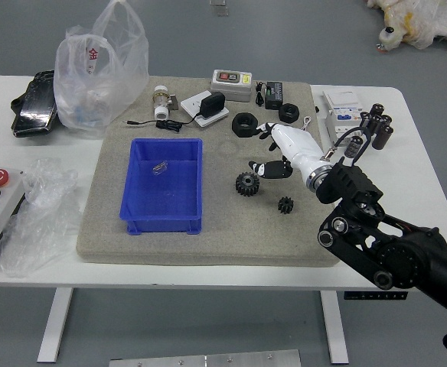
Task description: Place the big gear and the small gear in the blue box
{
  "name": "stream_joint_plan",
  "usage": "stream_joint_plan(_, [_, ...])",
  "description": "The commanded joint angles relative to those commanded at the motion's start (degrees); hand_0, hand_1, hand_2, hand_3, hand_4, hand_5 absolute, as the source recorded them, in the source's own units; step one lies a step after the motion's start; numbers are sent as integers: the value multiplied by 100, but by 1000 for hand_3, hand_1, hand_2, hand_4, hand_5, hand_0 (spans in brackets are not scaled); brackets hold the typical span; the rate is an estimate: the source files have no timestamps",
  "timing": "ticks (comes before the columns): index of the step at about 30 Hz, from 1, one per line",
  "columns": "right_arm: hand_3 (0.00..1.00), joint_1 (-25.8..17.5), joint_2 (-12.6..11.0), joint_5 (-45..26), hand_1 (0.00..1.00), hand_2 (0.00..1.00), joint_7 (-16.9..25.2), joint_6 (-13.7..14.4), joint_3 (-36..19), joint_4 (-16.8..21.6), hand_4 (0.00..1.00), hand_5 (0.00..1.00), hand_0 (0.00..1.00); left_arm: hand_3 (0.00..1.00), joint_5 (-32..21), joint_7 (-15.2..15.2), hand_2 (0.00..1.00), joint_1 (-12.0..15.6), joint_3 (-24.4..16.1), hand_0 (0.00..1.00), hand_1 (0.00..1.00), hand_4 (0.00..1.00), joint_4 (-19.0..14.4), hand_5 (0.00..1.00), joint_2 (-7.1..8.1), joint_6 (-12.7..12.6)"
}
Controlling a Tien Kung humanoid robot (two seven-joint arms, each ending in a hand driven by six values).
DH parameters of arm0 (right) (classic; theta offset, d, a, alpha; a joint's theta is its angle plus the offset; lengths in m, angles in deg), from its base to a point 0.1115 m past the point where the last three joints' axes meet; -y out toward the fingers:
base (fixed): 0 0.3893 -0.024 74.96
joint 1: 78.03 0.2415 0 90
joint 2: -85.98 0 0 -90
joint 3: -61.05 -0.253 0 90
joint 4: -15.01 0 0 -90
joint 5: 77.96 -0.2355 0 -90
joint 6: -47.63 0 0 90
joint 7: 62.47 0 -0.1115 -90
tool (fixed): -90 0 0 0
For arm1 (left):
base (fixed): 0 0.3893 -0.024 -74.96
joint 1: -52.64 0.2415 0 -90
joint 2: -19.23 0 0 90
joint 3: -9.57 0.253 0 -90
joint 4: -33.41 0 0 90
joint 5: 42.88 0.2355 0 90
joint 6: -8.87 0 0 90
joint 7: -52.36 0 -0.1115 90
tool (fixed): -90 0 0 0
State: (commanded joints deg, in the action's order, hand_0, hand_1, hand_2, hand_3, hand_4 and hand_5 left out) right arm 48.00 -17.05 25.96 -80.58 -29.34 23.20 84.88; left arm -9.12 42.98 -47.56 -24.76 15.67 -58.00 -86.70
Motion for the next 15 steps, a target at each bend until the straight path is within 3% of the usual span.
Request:
stream_joint_plan(9, [811, -76, -7, -388, 579, 794, 24, -80, 225, -18, 813, 276, 342, 682, 86, -181, 591, 104, -238, 649, 609, 679, -30, 364, -71, -52])
stream_joint_plan(10, [811, -103, -22, -436, 579, 794, 27, -102, 230, -29, 813, 276, 342, 682, 180, -273, 591, 109, -355, 649, 609, 679, -44, 364, -85, -72])
stream_joint_plan(11, [850, -129, -34, -476, 622, 819, 26, -119, 236, -49, 896, 373, 355, 719, 289, -385, 623, 114, -474, 661, 638, 679, -64, 363, -100, -88])
stream_joint_plan(15, [850, -231, -29, -564, 622, 819, 19, -141, 227, -209, 896, 373, 355, 719, 568, -826, 623, 151, -894, 661, 638, 679, -138, 363, -156, -100])
